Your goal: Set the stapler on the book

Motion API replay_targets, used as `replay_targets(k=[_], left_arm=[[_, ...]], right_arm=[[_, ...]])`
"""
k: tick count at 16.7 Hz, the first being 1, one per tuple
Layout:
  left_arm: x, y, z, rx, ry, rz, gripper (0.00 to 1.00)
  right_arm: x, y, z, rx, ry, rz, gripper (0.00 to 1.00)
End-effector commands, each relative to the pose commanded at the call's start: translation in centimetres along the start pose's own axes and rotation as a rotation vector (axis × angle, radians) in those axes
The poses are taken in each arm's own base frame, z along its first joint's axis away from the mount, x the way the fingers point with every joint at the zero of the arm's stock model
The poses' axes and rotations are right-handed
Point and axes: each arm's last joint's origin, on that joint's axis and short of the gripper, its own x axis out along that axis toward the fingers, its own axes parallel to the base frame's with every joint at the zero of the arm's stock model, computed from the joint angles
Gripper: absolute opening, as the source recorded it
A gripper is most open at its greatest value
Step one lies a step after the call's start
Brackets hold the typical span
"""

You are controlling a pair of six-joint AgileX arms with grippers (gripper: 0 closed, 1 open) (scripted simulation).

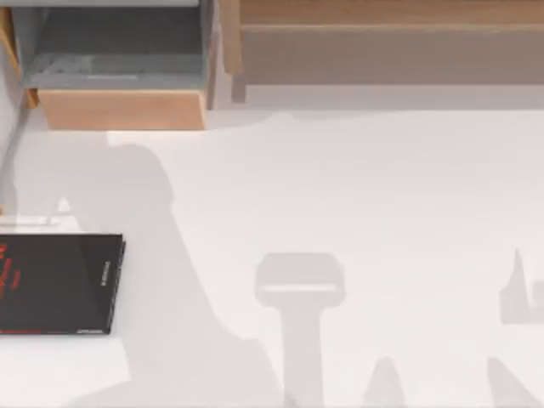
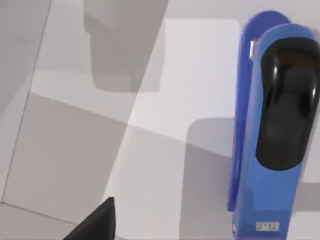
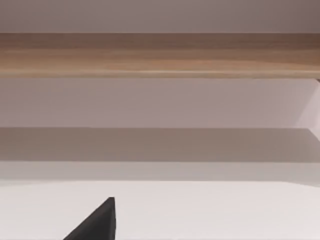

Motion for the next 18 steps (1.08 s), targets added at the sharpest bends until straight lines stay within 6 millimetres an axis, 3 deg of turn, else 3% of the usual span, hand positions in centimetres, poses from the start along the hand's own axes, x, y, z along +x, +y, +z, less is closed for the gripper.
replay_targets(k=[5,10,18], left_arm=[[5.3,-1.0,0.8,-0.002,-0.005,0.004,1.0],[5.8,-1.1,0.7,-0.001,-0.001,0.004,1.0],[5.8,-1.1,0.7,-0.001,-0.001,0.004,0.4]], right_arm=[[0.0,0.0,0.0,0.0,0.0,0.0,1.0],[0.0,0.0,0.0,0.0,0.0,0.0,1.0],[0.0,0.0,0.0,0.0,0.0,0.0,1.0]])
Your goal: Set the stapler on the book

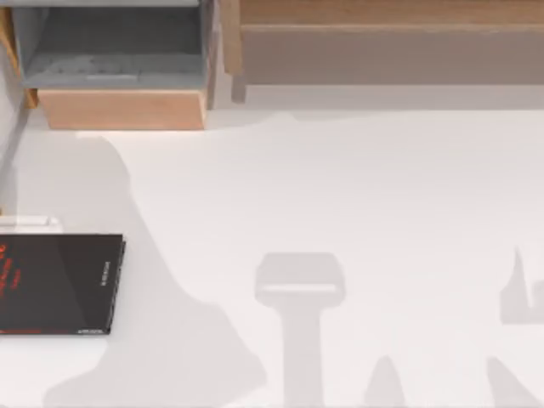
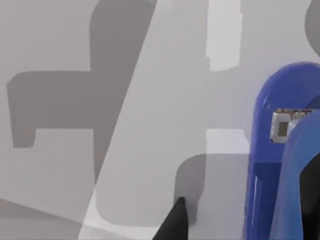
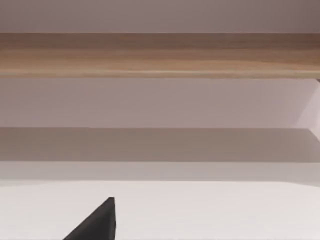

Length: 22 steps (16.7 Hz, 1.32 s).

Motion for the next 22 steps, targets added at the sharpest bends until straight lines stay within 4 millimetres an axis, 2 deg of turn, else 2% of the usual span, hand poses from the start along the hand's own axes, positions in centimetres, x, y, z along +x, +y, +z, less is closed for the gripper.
replay_targets(k=[5,6,15,18,22], left_arm=[[0.0,0.0,0.0,0.0,0.0,0.0,0.02],[0.0,0.0,0.0,0.0,0.0,0.0,0.0],[-0.1,0.2,0.0,-0.002,-0.002,0.0,0.0],[-2.2,0.4,0.0,-0.009,-0.04,0.003,0.0],[-6.6,0.2,-0.9,-0.005,-0.116,0.008,0.0]], right_arm=[[0.0,0.0,0.0,0.0,0.0,0.0,1.0],[0.0,0.0,0.0,0.0,0.0,0.0,1.0],[0.0,0.0,0.0,0.0,0.0,0.0,1.0],[0.0,0.0,0.0,0.0,0.0,0.0,1.0],[0.0,0.0,0.0,0.0,0.0,0.0,1.0]])
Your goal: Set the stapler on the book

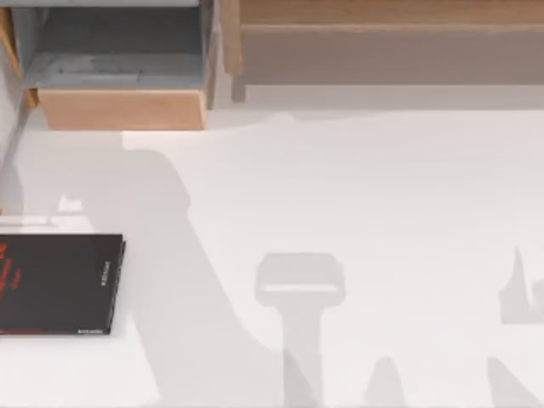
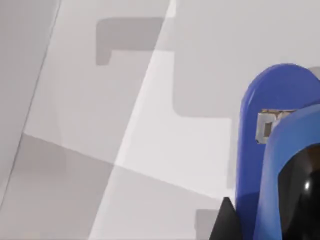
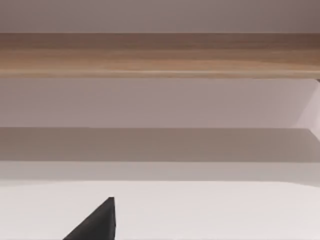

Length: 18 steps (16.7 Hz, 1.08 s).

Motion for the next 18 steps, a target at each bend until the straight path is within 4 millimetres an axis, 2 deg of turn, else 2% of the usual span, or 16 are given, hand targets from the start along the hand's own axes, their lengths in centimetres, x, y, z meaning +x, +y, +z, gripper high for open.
replay_targets(k=[5,10,14,18], left_arm=[[-6.5,-2.8,-2.0,0.058,-0.109,-0.01,0.0],[-10.9,-6.1,-6.2,0.134,-0.16,-0.033,0.0],[-11.7,-8.3,-10.6,0.193,-0.144,-0.052,0.0],[-10.3,-9.7,-14.8,0.246,-0.083,-0.061,0.0]], right_arm=[[0.0,0.0,0.0,0.0,0.0,0.0,1.0],[0.0,0.0,0.0,0.0,0.0,0.0,1.0],[0.0,0.0,0.0,0.0,0.0,0.0,1.0],[0.0,0.0,0.0,0.0,0.0,0.0,1.0]])
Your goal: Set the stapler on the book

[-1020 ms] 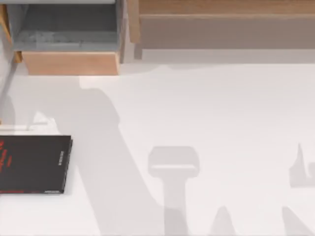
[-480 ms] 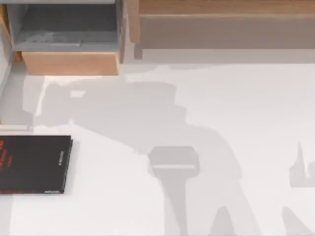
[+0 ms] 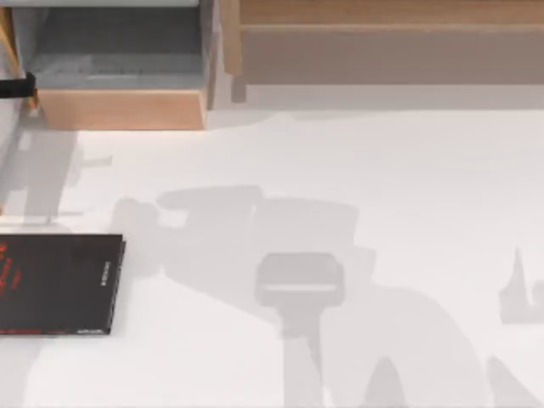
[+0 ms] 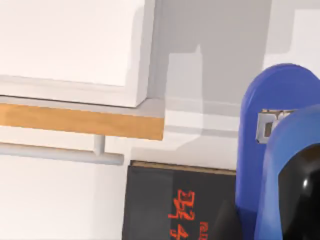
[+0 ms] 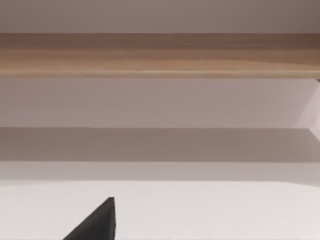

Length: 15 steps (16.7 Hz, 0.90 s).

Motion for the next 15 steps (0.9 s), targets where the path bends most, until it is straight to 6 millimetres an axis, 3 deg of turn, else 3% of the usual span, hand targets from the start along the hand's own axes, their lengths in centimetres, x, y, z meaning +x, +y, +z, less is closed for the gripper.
replay_targets(k=[8,15], left_arm=[[5.1,-2.4,-6.6,0.07,0.163,-0.017,0.0],[6.1,-2.7,-7.8,0.08,0.193,-0.018,0.0]], right_arm=[[0.0,0.0,0.0,0.0,0.0,0.0,1.0],[0.0,0.0,0.0,0.0,0.0,0.0,1.0]])
